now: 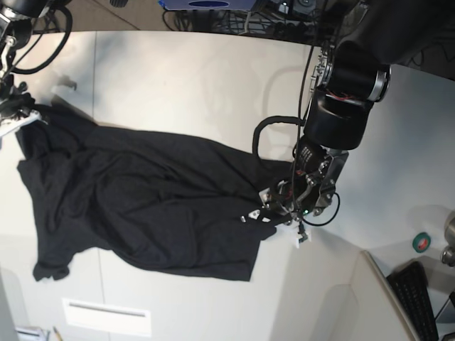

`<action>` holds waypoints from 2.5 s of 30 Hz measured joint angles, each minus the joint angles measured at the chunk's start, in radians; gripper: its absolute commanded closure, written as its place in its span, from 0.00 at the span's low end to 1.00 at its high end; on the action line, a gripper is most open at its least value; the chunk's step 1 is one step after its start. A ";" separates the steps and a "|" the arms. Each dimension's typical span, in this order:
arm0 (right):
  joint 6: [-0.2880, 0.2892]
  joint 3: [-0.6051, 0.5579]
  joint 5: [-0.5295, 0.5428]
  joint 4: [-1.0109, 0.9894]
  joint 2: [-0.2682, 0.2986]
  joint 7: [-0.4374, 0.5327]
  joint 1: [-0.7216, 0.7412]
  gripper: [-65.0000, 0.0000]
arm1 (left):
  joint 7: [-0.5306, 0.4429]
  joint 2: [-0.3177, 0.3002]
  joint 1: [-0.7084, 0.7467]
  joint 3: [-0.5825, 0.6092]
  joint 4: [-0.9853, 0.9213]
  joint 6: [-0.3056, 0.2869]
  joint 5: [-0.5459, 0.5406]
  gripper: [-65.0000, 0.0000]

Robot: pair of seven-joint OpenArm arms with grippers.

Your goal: Layout the t-shirt on the table in an organized manner, then fold the t-shirt properly

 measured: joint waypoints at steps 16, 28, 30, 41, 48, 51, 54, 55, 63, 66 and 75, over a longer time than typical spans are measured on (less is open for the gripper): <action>0.000 -0.001 0.000 0.000 -0.001 0.001 0.000 1.00 | 0.001 -0.174 0.521 -0.275 0.726 -0.045 0.005 0.66; 0.000 -0.001 0.000 0.000 0.000 0.001 0.001 1.00 | -0.013 -0.092 0.521 -0.453 0.550 -0.224 0.004 0.19; 0.000 -0.001 -0.001 0.000 0.000 0.000 0.001 1.00 | -0.014 -0.085 0.470 -0.453 0.499 -0.224 0.005 0.19; 0.000 -0.001 0.000 0.000 0.000 0.004 0.000 1.00 | -0.055 -0.042 0.365 -0.320 0.357 -0.243 -0.001 0.54; 0.000 0.006 0.000 -0.020 -0.027 0.012 -0.009 1.00 | -0.022 -0.071 0.396 -0.318 0.367 -0.244 -0.015 1.00; 0.000 0.008 0.002 -0.024 -0.054 0.009 -0.048 1.00 | -0.013 -0.101 0.478 -0.320 0.467 -0.228 -0.001 1.00; 0.000 0.002 0.005 -0.026 -0.073 0.005 -0.096 1.00 | 0.002 -0.133 0.597 -0.322 0.596 -0.217 0.003 1.00; 0.000 0.003 -0.004 -0.026 -0.083 0.000 -0.107 1.00 | 0.007 -0.136 0.628 -0.321 0.631 -0.212 0.008 1.00; -0.003 0.006 0.008 -0.016 -0.180 0.016 -0.137 1.00 | 0.000 -0.140 0.705 -0.406 0.747 -0.219 0.005 1.00; -0.003 0.006 0.014 -0.009 -0.190 0.019 -0.142 0.82 | 0.003 -0.141 0.706 -0.420 0.746 -0.219 0.008 1.00; 0.002 0.013 0.004 0.236 -0.179 0.032 -0.222 0.56 | 0.003 -0.141 0.702 -0.421 0.744 -0.219 0.006 1.00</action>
